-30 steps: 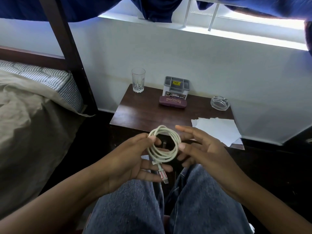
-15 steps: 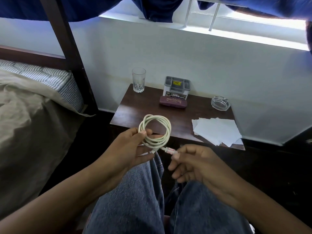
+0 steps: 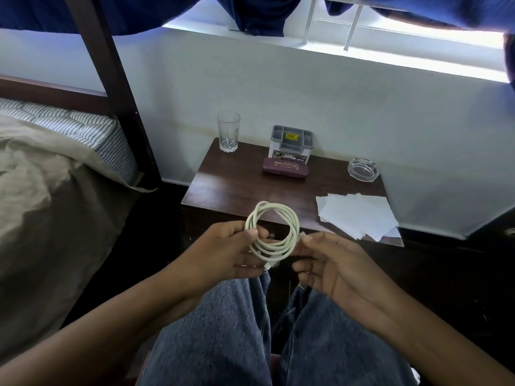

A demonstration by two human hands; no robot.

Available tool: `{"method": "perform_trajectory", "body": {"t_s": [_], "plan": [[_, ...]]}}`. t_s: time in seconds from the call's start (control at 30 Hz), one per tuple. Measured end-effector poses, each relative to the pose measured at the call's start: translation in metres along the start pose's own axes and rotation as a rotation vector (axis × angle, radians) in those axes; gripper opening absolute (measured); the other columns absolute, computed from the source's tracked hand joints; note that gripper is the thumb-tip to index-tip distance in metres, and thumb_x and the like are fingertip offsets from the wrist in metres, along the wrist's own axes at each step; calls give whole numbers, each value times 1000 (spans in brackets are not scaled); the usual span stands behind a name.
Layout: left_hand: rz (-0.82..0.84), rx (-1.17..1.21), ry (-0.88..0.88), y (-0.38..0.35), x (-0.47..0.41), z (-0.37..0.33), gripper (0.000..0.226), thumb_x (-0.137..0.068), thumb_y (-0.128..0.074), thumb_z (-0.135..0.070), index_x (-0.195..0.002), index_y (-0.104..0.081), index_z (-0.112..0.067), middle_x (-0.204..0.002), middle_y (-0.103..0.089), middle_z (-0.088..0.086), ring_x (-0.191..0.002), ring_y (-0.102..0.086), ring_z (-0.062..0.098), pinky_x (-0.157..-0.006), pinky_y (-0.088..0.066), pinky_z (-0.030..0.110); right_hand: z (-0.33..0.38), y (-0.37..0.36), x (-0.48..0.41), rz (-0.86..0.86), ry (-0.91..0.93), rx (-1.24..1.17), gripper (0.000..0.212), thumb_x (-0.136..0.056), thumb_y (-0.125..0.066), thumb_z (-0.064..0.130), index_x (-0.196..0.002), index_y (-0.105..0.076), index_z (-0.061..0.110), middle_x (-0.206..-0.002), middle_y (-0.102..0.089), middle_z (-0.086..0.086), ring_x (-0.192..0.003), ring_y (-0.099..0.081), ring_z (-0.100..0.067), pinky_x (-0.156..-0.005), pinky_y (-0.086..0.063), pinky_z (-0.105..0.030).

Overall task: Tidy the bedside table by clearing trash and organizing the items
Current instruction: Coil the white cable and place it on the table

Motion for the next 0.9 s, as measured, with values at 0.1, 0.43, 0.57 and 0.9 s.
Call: {"method": "perform_trajectory", "body": {"t_s": [0.1,0.43,0.57,0.9], "plan": [[-23,-81,-36,-1,0,1,23,-99,-39,-15,-93,-61,-10,-85,-72,7,-71,-70,13,-63,-56,20,1,1,0,-9,35,-16,10,-84,-58,7,-88,-65,0,-73,-71,-11,-54,-63,-13,-48,-53,-21],[-10,-344,-158,-5,1,2,17,-96,-46,-17,-92,-63,-19,-90,-71,-1,-82,-69,6,-72,-54,17,-10,1,2,-65,51,90,45,-62,-74,21,-100,-65,0,-74,-70,-8,-58,-63,-13,-50,-52,-21],[4,-352,-153,-7,2,4,16,-95,-48,-17,-95,-64,-20,-92,-71,0,-84,-70,11,-77,-56,26,-10,1,2,-56,58,105,28,-76,-69,13,-101,-67,3,-78,-70,-9,-58,-62,-11,-50,-50,-20],[8,-318,-140,-8,1,5,19,-96,-46,-16,-99,-64,-13,-91,-71,1,-76,-69,9,-72,-56,25,-3,-2,2,13,130,159,15,-84,-56,-2,-90,-67,7,-84,-67,-10,-72,-60,-16,-54,-49,-23]]}}
Point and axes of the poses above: each hand's wrist, its own x-axis away from the middle knuckle, its own y-axis out of the back of the hand, z = x × y, the point moved 4 cm from there along -x, towards the middle knuckle
